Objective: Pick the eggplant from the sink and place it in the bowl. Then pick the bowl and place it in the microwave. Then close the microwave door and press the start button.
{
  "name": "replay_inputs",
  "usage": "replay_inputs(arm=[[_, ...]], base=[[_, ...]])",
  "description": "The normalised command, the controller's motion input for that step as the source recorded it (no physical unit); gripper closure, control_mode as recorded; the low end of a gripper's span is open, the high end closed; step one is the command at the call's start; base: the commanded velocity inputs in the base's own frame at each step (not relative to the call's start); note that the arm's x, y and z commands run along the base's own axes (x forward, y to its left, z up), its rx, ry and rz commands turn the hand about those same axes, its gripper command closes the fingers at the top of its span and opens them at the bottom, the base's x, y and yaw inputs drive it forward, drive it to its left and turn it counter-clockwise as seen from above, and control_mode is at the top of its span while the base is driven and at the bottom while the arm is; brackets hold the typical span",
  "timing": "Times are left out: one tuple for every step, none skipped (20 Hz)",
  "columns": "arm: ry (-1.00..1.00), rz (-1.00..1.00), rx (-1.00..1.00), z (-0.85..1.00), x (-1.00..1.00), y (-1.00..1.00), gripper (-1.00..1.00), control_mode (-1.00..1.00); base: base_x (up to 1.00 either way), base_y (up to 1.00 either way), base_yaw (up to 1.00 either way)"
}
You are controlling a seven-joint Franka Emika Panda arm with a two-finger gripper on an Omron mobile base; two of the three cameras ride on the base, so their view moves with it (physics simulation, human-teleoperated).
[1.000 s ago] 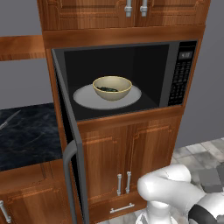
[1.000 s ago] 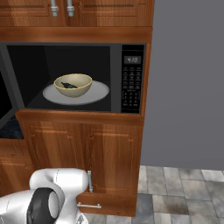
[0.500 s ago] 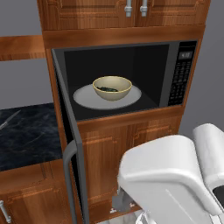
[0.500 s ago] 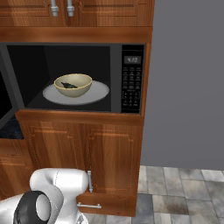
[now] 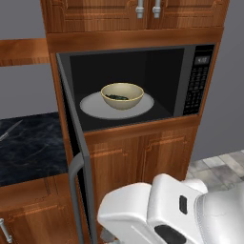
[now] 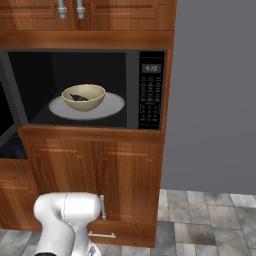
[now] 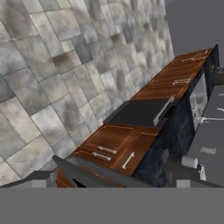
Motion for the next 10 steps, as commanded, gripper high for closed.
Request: replay_inputs(arm=[[0.0, -0.07, 0.0, -0.71, 0.39, 0.0, -1.0, -1.0], [0.0, -0.1, 0.0, -0.61, 0.46, 0.01, -1.0, -1.0], [0.0, -0.13, 0.0, -0.44, 0.58, 0.05, -1.0, -1.0], [0.0, -0.15, 0.0, -0.31, 0.51, 0.06, -1.0, -1.0], [0.0, -0.17, 0.0, -0.21, 0.56, 0.11, -1.0, -1.0], [0.0, -0.17, 0.0, -0.19, 0.54, 0.11, -1.0, -1.0], [0.0, -0.17, 0.0, -0.22, 0.51, 0.11, -1.0, -1.0], [0.0, -0.17, -0.01, -0.2, 0.51, 0.15, -1.0, -1.0], [-0.02, -0.16, -0.01, -0.19, 0.49, 0.13, -1.0, -1.0], [-0.05, -0.16, -0.05, -0.2, 0.49, 0.2, -1.0, -1.0]], base=[[0.0, 0.0, 0.0], [0.0, 0.0, 0.0], [0.0, 0.0, 0.0], [0.0, 0.0, 0.0], [0.0, 0.0, 0.0], [0.0, 0.0, 0.0], [0.0, 0.0, 0.0], [0.0, 0.0, 0.0], [0.0, 0.0, 0.0], [0.0, 0.0, 0.0]])
